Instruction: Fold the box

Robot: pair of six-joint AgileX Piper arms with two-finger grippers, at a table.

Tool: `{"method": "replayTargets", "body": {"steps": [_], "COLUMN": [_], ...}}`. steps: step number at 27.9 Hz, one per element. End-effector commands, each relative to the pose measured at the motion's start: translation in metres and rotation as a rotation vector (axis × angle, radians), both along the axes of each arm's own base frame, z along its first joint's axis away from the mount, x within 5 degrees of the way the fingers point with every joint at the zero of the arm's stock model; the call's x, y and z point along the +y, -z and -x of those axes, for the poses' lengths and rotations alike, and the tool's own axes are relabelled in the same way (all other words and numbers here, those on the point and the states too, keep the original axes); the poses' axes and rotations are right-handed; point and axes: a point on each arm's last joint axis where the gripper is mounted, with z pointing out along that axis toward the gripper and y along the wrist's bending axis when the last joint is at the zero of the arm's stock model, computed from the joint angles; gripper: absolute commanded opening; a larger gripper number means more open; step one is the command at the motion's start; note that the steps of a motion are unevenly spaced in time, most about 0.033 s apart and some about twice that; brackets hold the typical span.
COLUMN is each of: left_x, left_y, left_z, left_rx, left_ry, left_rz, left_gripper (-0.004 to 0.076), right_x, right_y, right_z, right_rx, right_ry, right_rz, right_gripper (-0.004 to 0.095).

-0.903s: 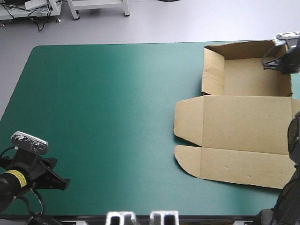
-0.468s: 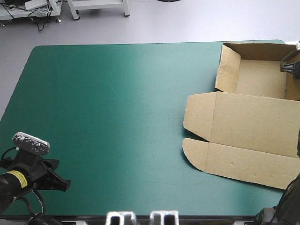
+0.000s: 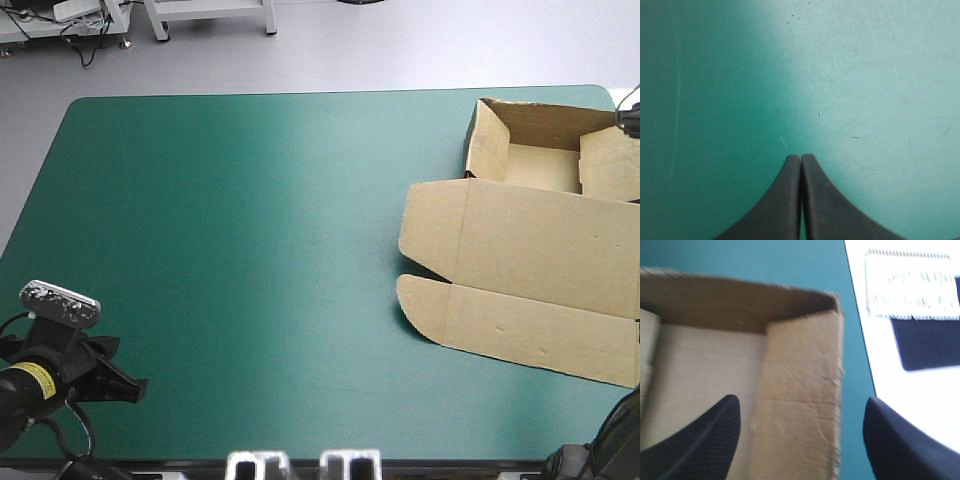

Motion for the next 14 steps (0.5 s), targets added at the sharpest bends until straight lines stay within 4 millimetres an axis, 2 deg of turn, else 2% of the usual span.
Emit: {"method": "replayTargets", "body": {"steps": [1,3,5,9,12,13,14], "left_x": [0.003,0.002,0.001,-0.004,-0.008,-0.01,-0.011], "left_y": [-0.003,-0.003,-0.002,0.002,0.004,0.005,0.005], "left_z": [0.002,-0.001,-0.004,-0.014,-0.021,-0.025,-0.026], "left_rx": [0.017,0.025,0.038,0.078,0.101,0.104,0.097], "left_ry": [-0.034,-0.034,-0.034,-0.033,-0.031,-0.015,-0.004], "left_rz": [-0.017,-0.022,-0.029,-0.053,-0.07,-0.084,-0.088], "left_gripper": [-0.001,-0.001,-0.001,-0.001,-0.001,-0.001,-0.001], "right_x": [0.039,0.063,0.09,0.137,0.169,0.191,0.203], "right_y": [-0.095,-0.118,-0.131,-0.153,-0.156,-0.154,-0.151], "right_z": [0.04,0.057,0.073,0.099,0.115,0.128,0.135], "right_rx": [-0.291,-0.35,-0.353,-0.386,-0.353,-0.325,-0.307], "right_ry": [-0.143,-0.292,-0.457,-0.558,-0.602,-0.656,-0.687], "right_rz": [-0.027,-0.077,-0.079,-0.025,0.009,0.041,0.056], "right_gripper": [0.051,0.0374,0.0236,-0.0015,-0.0024,-0.0024,-0.0024]}}
